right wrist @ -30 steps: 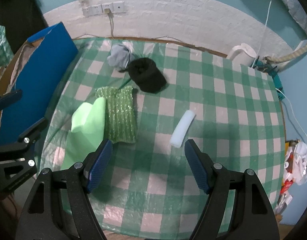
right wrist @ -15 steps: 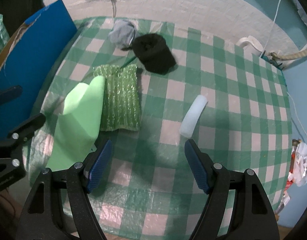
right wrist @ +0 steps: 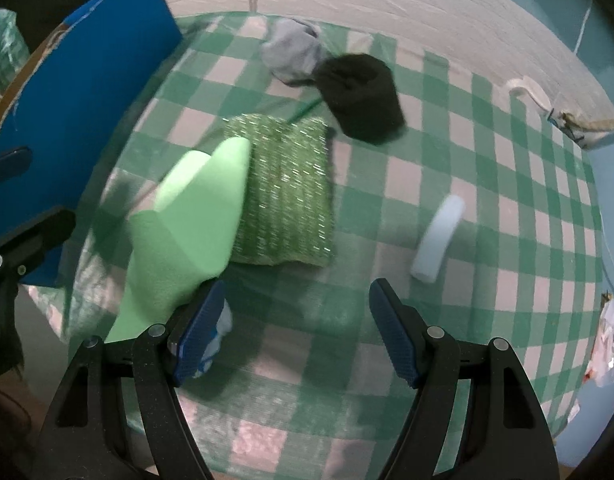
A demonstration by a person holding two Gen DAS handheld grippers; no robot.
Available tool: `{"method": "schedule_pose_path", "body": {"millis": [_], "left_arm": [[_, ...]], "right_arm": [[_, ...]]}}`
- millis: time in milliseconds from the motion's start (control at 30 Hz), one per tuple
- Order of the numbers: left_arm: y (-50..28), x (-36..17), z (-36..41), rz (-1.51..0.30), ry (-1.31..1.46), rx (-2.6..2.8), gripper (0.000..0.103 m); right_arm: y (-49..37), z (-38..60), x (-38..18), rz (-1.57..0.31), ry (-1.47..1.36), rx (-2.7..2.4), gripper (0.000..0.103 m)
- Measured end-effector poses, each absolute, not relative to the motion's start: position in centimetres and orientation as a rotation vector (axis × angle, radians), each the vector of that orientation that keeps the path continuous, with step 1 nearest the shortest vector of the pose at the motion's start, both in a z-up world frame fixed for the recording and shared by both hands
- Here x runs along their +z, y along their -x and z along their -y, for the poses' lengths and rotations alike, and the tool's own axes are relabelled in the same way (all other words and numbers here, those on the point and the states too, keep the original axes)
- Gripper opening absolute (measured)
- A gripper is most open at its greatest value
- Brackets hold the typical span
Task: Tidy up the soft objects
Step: 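Grasp the blue-and-white striped bag bundle with the right gripper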
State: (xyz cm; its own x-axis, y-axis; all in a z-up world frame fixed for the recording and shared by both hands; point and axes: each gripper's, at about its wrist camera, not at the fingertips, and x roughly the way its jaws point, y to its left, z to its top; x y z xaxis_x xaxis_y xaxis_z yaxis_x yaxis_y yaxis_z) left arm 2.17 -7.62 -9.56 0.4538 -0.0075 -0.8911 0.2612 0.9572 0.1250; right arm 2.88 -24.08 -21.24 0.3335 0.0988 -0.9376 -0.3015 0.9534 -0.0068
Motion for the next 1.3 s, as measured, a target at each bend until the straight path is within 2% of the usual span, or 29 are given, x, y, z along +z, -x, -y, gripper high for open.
{"method": "schedule_pose_path", "body": {"millis": [500, 1300], "left_arm": [[-1.6, -8.6, 5.5, -1.071, -0.22, -0.172, 0.07], [-1.3, -8.5, 4.9, -1.064, -0.224, -0.149, 0.07]], "right_arm": [[-2.1, 19.2, -20.5, -1.172, 0.222, 0.375, 0.075], [0.0, 18.1, -20.2, -1.197, 0.154, 0.478, 0.078]]}}
